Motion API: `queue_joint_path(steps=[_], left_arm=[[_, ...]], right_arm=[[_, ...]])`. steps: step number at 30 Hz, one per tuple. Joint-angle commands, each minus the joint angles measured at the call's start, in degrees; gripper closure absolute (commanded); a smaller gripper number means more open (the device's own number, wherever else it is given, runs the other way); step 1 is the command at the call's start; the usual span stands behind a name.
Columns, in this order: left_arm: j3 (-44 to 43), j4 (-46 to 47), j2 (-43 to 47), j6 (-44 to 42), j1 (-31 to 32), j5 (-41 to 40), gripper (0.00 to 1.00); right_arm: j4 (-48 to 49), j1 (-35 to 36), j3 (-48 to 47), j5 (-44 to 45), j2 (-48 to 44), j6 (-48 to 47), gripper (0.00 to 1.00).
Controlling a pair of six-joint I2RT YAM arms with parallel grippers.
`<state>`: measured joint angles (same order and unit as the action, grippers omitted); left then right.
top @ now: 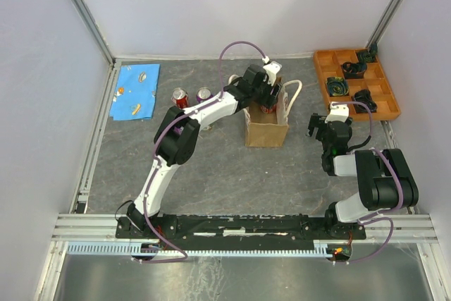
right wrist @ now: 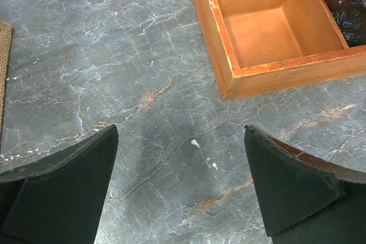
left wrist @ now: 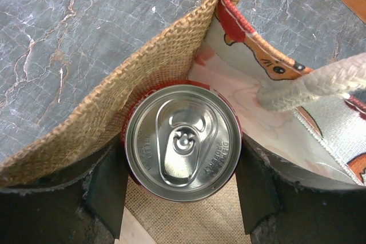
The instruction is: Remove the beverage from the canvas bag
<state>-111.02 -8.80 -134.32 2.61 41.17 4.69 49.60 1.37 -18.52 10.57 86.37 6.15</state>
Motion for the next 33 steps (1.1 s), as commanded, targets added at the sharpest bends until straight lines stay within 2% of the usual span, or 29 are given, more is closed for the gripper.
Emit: queue_joint_path(steps=[1,9,17,26,33], left_arm=[[0.16,3.26,5.21,2.99,0.05,2.28,0.97],[-8.13,0.74,10.13,3.99,-0.04,2.90,0.97],[-5.64,0.97,19.49,4.37,-0.03,-1.62,0.97],[6.23,3.77,36.13,-1.49,-0.02,-9.08,0.97],[23.22,5.47,53.36,-4.60,-0.04,-18.40,0.97]], right_arm=[[1.76,-0.15,-1.34,-0.11,-0.03,-0.49,0.01],[1.73,-0.16,-1.34,-0.11,0.01,-0.46,0.01],[1.74,-0.14,-1.34,-0.11,0.02,-0.50,0.01],[1.77,-0.14,-1.34,-0.11,-0.02,-0.47,0.01],[1.79,-0.19,-1.35,-0.06,0.03,-0.52,0.01]])
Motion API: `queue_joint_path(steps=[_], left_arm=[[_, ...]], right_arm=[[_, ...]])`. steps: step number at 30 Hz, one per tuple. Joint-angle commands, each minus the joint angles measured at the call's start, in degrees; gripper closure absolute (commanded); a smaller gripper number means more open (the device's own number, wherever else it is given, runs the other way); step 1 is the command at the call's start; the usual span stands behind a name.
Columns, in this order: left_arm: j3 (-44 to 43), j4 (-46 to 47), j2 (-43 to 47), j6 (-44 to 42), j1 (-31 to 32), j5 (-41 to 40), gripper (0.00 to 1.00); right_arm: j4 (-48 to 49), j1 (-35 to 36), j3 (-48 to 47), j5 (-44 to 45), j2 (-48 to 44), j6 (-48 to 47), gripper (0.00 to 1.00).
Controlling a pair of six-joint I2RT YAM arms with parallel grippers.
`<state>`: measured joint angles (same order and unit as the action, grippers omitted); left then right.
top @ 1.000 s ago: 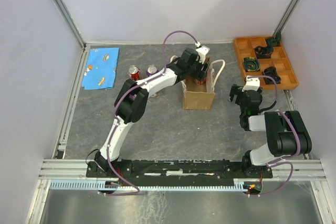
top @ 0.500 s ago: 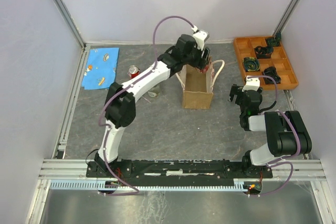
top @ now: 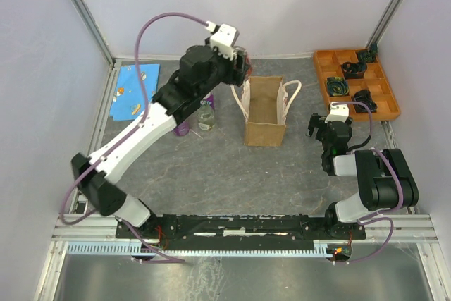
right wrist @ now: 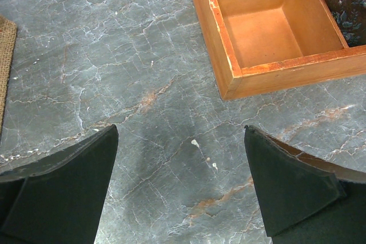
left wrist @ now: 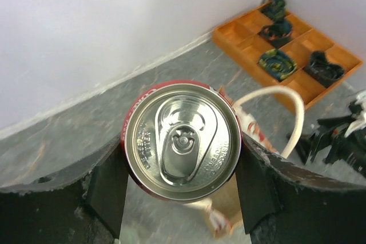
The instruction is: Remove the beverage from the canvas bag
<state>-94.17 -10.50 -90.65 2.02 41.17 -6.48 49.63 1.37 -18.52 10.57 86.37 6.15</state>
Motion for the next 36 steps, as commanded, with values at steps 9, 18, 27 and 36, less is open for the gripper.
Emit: queue_joint_path(steps=[9,18,27,36], left_arm=[[35.65,13.80,32.04,-2.93,-0.03,-15.27,0.97],[52.91,15.80,41.54,-0.04,-0.03,-19.57,0.97],[63.46,27.35,36.67,3.05,-0.48,-17.62,0.97],[65.06,32.61,28.28,5.46,-2.63,-13.50,0.97]], right_arm=[[1.71,-0.14,-1.34,-0.10,-0.04,-0.45,0.01],[1.76,-0.21,-1.33,-0.10,0.03,-0.45,0.01],[1.73,-0.14,-1.34,-0.11,-0.01,-0.45,0.01],[1.78,-0.18,-1.32,-0.11,0.03,-0.44,0.01]])
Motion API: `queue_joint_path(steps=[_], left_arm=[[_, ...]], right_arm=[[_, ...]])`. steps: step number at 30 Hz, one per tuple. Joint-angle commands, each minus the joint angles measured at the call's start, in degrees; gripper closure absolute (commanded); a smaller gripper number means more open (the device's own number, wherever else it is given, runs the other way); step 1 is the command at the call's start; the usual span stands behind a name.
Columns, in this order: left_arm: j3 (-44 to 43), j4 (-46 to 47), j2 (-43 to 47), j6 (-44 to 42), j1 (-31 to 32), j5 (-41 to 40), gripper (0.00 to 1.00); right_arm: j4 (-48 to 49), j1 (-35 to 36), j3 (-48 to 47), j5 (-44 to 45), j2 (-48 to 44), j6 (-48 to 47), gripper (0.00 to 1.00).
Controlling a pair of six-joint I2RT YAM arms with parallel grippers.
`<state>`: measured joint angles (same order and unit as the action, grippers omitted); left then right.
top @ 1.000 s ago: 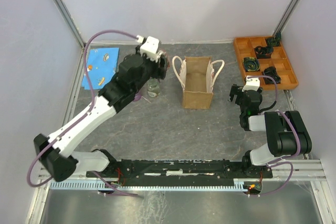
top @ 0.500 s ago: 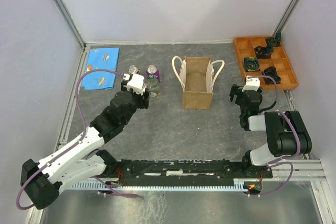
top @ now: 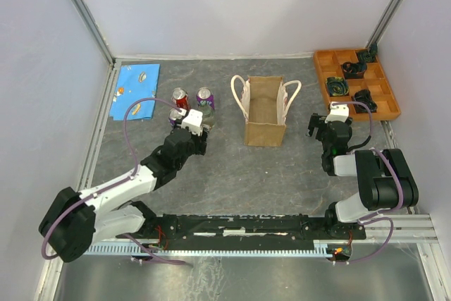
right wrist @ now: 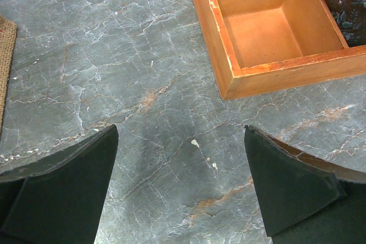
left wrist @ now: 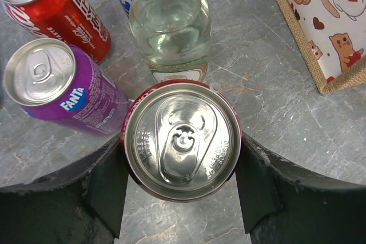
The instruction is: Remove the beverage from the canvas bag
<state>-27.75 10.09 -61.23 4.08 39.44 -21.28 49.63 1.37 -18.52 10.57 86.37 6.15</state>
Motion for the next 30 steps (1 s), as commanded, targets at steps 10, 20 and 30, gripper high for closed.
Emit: queue_joint_path(steps=[10,20,30], left_arm=[[-2.05,9.49,-4.78,7.90,-3.25,6.23,0.97],[-4.24,3.11,-6.94,8.89,-4.06,4.98,0.75],[-5.69,0.16,-8.39,10.16,-4.19,2.19,0.03]], right_arm=[[1.74,-0.18,-1.34,-0.11,0.03,-0.47,0.01],[1.72,-0.14,-1.34,-0.11,0.01,-0.51,0.01],[1.70,-0.14,-1.34,-0.11,0.00,-0.47,0.01]])
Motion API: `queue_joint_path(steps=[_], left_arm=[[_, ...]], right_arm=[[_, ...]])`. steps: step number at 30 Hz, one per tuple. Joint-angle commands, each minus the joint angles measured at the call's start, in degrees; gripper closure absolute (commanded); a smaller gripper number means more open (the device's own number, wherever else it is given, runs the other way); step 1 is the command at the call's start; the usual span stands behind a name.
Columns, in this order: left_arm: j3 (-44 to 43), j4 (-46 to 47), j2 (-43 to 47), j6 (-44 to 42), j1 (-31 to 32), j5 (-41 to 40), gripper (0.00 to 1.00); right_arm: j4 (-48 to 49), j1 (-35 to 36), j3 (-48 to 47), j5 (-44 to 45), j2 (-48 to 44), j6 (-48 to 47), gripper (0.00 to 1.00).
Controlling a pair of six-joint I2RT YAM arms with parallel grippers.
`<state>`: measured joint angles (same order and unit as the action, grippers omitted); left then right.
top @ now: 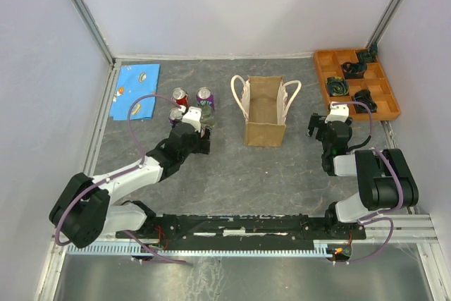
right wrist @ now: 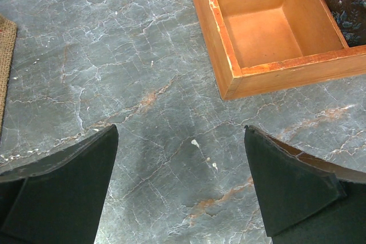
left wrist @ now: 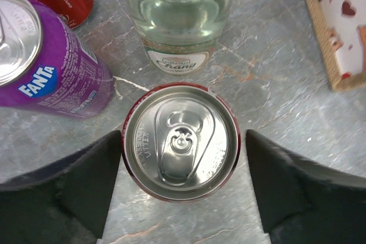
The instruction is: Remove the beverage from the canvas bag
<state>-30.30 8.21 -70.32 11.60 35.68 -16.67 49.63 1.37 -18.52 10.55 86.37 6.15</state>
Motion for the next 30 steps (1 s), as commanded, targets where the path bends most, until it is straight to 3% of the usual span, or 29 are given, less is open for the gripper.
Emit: queue_joint_path(steps=[1,13,22,30], left_arm=[[-3.18,1.81,1.02,2.64,-0.42,-2.52,0.00],[-8.47,-7.93,13.08,3.92,-3.38,-6.04,0.01],[-19.25,-18.19,12.61,0.60,-23.68,-4.95,0.01],[-18.61,-16.64,8.65,3.98,-45.79,6.79,0.01]], right_arm=[[1.71,-0.15,-1.30,-0.09,-0.02,-0.45,0.01],[1.75,-0.14,-1.34,-0.04,0.02,-0.45,0.01],[1.70,-0.14,-1.30,-0.06,0.02,-0.48,0.01],[1.73,-0.14,-1.34,-0.09,0.03,-0.47,0.01]])
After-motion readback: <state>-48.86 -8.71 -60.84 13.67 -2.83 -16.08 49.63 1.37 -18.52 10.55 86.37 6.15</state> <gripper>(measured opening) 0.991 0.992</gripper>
